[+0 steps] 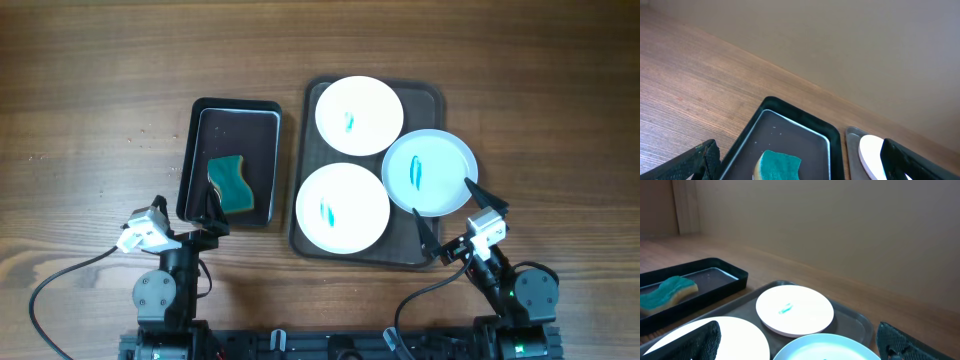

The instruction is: Clean dirty plates on tray and stack at the side

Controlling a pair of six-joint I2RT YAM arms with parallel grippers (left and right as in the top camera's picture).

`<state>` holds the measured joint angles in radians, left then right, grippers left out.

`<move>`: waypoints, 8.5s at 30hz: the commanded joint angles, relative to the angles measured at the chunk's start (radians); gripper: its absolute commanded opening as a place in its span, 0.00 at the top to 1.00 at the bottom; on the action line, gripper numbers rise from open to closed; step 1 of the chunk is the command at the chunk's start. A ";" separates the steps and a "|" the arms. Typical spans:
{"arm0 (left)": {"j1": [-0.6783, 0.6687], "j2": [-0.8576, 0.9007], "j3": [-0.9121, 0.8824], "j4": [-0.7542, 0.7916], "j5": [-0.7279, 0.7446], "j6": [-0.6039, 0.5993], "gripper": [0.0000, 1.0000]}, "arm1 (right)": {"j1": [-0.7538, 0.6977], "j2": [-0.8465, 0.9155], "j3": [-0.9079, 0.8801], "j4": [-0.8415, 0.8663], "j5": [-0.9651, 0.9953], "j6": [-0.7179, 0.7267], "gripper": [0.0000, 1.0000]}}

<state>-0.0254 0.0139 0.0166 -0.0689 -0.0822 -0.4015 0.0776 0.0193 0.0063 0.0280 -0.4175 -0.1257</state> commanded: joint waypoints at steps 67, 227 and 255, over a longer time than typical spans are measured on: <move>-0.053 1.613 0.965 -0.752 0.149 -0.069 0.33 | 0.332 1.129 1.016 -0.935 0.067 0.578 0.40; -0.167 1.727 0.957 -0.591 0.029 -0.100 0.80 | 0.361 1.177 0.818 -0.852 0.132 0.653 0.49; -0.256 1.486 1.194 -0.856 0.348 0.027 0.96 | 0.321 1.651 0.778 -0.533 0.204 0.719 0.87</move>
<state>-0.2375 1.4956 1.1954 -0.9321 0.1932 -0.3969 0.4030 1.6291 0.7914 -0.5262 -0.2611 0.5259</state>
